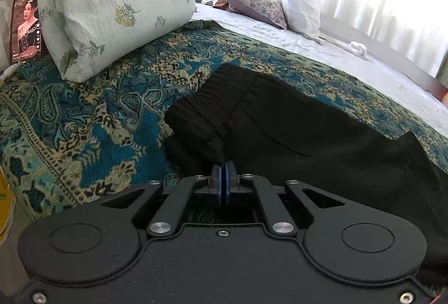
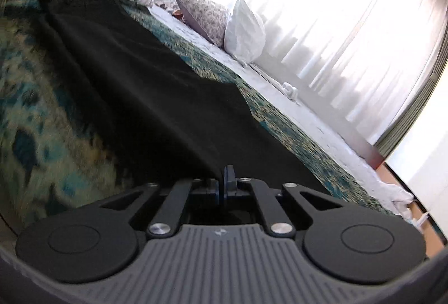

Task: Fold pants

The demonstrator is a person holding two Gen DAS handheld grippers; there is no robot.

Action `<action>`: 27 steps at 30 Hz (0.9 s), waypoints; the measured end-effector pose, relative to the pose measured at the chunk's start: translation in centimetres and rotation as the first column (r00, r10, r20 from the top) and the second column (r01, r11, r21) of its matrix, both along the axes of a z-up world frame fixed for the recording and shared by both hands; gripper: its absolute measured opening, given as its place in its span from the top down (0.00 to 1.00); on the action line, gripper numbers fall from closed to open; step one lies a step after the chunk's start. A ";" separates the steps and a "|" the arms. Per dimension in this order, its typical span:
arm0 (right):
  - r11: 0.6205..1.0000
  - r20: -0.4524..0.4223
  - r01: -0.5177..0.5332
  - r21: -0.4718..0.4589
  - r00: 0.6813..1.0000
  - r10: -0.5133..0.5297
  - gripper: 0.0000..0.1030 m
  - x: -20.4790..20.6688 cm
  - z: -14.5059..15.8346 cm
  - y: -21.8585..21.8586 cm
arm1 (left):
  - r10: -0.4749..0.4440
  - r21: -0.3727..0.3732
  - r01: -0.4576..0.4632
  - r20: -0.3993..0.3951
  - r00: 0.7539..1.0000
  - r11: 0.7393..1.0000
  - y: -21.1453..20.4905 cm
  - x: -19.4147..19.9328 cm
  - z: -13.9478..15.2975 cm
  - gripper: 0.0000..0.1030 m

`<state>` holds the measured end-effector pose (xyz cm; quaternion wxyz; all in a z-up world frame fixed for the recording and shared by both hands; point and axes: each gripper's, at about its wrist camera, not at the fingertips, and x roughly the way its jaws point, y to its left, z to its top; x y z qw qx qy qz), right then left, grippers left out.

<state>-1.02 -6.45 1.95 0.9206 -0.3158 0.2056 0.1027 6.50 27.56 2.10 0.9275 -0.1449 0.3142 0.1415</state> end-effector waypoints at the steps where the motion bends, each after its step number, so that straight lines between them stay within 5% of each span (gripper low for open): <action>1: 1.000 -0.009 0.021 0.003 1.000 -0.021 0.94 -0.2 -0.3 -0.3 | -0.002 0.005 0.002 0.000 1.000 1.000 -0.1 -0.1 -0.1 0.95; 12: 0.975 0.089 0.216 0.051 0.971 -0.220 0.95 -1.6 0.4 -3.8 | -0.008 0.030 0.009 -0.021 1.000 1.000 -0.7 -0.2 0.1 0.95; 16: 0.979 0.053 0.202 0.013 0.978 -0.203 0.79 -1.3 -0.9 -4.1 | -0.003 0.070 0.005 -0.028 1.000 0.998 -1.2 0.0 0.1 0.94; 17: 0.982 0.072 0.191 0.003 0.979 -0.191 0.72 -1.5 -0.9 -4.0 | -0.006 0.086 0.009 -0.026 1.000 0.996 -1.5 -0.1 0.3 0.90; 20: 0.985 0.083 0.170 -0.001 0.982 -0.169 0.64 -1.5 -0.9 -3.8 | -0.038 0.173 0.037 -0.002 0.999 0.984 -3.2 -1.0 1.5 0.47; 23: 0.991 0.079 0.136 -0.003 0.988 -0.136 0.56 -1.7 -0.7 -3.6 | -0.109 0.276 0.093 0.043 0.993 0.957 -5.8 -2.4 2.9 0.39; 27: 0.996 0.068 0.092 -0.004 0.993 -0.092 0.51 -1.1 -0.5 -3.2 | -0.235 0.280 0.209 0.064 0.970 0.937 -9.1 -3.6 4.0 0.29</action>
